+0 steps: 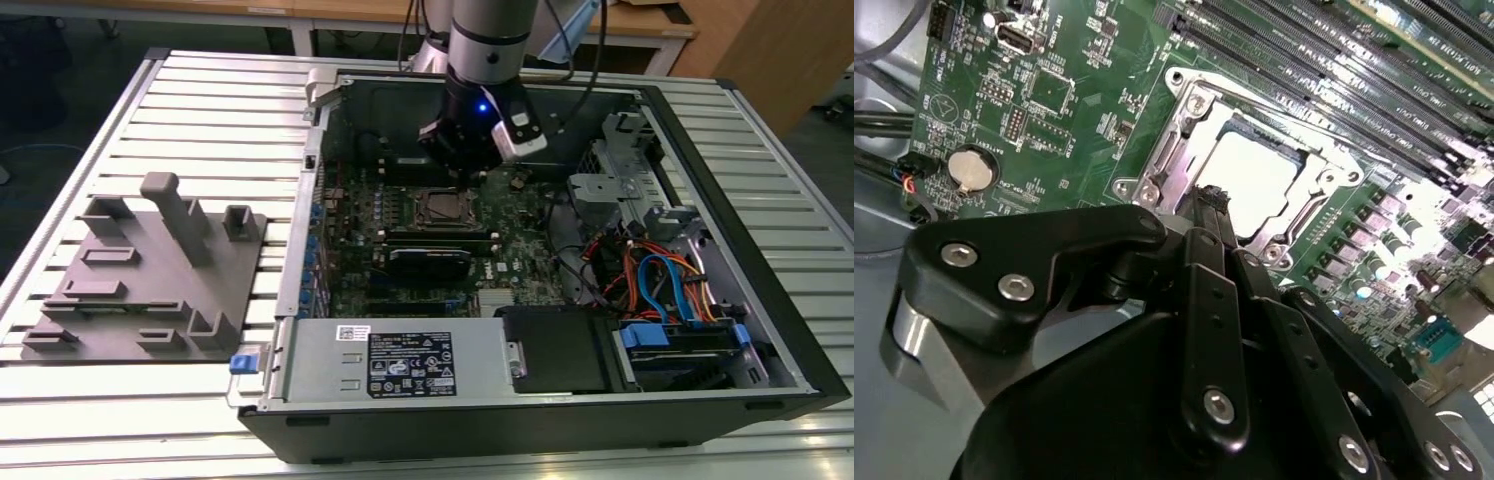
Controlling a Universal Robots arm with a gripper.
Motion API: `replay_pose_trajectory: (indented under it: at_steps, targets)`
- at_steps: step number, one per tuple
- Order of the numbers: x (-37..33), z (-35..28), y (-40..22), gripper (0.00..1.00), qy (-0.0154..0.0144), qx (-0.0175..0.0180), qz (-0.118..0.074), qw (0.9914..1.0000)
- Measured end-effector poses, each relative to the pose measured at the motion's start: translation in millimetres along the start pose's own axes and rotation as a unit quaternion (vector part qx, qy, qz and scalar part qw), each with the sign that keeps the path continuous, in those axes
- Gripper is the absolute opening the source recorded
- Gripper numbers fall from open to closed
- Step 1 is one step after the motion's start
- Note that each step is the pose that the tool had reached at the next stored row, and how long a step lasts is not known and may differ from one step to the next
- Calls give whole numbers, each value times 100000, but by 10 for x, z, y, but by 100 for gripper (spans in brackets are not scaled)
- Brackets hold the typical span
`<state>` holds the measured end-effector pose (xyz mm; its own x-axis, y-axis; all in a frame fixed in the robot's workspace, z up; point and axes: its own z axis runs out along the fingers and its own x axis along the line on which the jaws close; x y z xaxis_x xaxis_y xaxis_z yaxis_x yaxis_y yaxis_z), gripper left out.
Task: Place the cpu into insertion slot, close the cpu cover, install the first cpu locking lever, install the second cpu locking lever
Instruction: 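Install the second cpu locking lever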
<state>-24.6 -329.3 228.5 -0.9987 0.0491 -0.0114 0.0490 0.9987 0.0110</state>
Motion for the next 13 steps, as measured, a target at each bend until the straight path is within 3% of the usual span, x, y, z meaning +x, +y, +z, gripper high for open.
replay_pose_trajectory:
  at_steps: [13]
  targets:
    - [-1,0,-19,11,-8,149,-1,100000]
